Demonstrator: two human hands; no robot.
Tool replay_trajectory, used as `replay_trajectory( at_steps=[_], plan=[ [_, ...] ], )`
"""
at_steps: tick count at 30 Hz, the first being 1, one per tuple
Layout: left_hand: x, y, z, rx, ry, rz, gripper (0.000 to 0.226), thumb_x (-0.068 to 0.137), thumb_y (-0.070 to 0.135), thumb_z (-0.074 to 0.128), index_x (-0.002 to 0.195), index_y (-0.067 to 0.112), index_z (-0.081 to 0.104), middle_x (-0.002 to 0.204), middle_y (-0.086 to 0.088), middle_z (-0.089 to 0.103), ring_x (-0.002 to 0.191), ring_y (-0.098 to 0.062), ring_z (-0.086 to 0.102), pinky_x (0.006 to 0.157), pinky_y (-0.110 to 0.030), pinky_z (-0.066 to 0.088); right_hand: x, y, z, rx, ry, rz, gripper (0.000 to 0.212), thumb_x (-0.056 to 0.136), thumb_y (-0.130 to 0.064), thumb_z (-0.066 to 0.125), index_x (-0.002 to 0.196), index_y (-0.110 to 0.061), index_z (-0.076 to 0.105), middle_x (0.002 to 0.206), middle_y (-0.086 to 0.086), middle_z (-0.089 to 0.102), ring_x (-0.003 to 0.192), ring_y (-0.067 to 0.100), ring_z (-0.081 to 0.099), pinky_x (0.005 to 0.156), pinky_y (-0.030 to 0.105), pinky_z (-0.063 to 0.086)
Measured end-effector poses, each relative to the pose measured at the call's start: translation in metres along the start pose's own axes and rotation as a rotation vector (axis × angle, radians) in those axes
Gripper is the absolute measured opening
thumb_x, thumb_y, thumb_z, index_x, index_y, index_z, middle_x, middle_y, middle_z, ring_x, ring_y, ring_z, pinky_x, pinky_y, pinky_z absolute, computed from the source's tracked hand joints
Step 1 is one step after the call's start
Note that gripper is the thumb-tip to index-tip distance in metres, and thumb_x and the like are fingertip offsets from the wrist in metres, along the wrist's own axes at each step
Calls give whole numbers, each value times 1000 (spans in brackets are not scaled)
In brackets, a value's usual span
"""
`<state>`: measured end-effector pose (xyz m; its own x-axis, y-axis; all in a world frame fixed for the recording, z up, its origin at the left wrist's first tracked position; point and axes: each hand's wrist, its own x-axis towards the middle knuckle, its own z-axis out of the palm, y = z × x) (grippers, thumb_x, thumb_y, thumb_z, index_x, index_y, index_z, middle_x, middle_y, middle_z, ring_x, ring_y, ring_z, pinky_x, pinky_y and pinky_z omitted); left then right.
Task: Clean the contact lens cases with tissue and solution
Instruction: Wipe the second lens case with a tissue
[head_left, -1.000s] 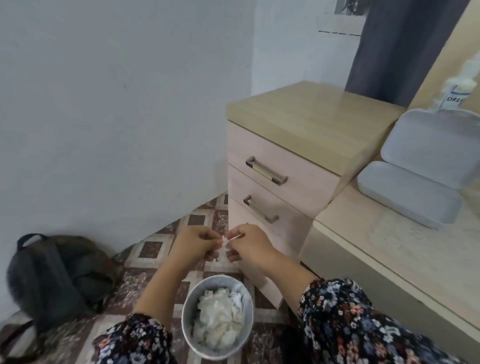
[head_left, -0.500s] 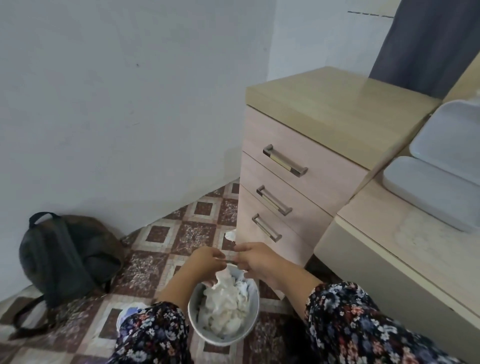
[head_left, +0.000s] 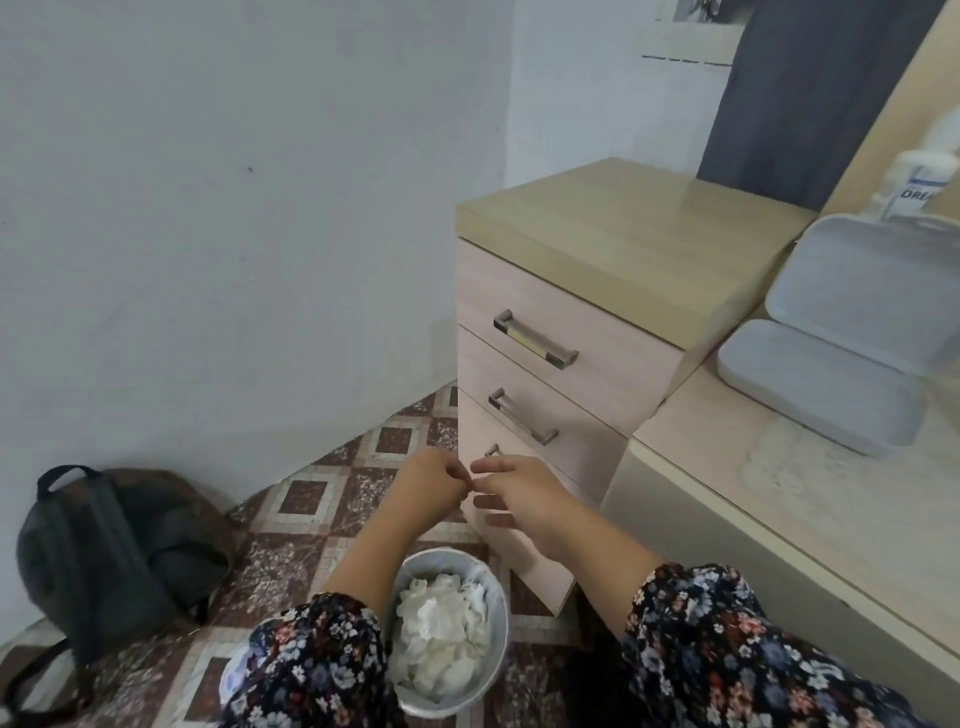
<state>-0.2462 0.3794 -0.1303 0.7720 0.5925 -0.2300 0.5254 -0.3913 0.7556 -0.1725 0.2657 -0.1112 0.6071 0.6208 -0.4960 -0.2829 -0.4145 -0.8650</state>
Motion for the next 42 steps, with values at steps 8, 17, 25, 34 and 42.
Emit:
replay_trajectory(
  at_steps=[8,17,25,34,42],
  plan=[
    [-13,70,-14,-8,99,189,17,78,4,59,65,14,63,63,2,58,58,-11,51,53,-20,41,-35,-42,-31,-1,82,-226,19,89,-6,58,102,-18,66,101,5,68,89,15,62,78,28,51],
    [-27,148,-12,-47,128,403,11,80,4,56,72,1,64,60,-4,53,53,-11,42,46,-15,33,-80,-75,-85,39,177,-411,22,93,-7,55,110,-13,67,96,0,71,90,13,66,74,23,50],
    [-34,215,33,-101,46,568,25,80,-1,54,69,19,64,61,10,57,57,-7,50,53,-18,39,-109,-77,-158,129,356,-511,16,91,-5,58,91,-15,69,84,-2,74,79,11,68,74,27,51],
    [-42,282,111,-141,-58,704,19,84,6,55,79,16,69,71,7,61,66,-8,54,56,-12,38,-144,-56,-240,171,594,-546,16,90,-2,57,89,-12,70,81,2,72,74,12,67,71,29,52],
    [-48,332,167,-148,-198,814,19,83,1,55,78,13,69,74,1,64,70,-11,55,64,-22,43,-177,-41,-305,111,712,-513,19,91,-2,56,88,-15,70,79,-1,72,75,13,66,71,29,50]
  ],
)
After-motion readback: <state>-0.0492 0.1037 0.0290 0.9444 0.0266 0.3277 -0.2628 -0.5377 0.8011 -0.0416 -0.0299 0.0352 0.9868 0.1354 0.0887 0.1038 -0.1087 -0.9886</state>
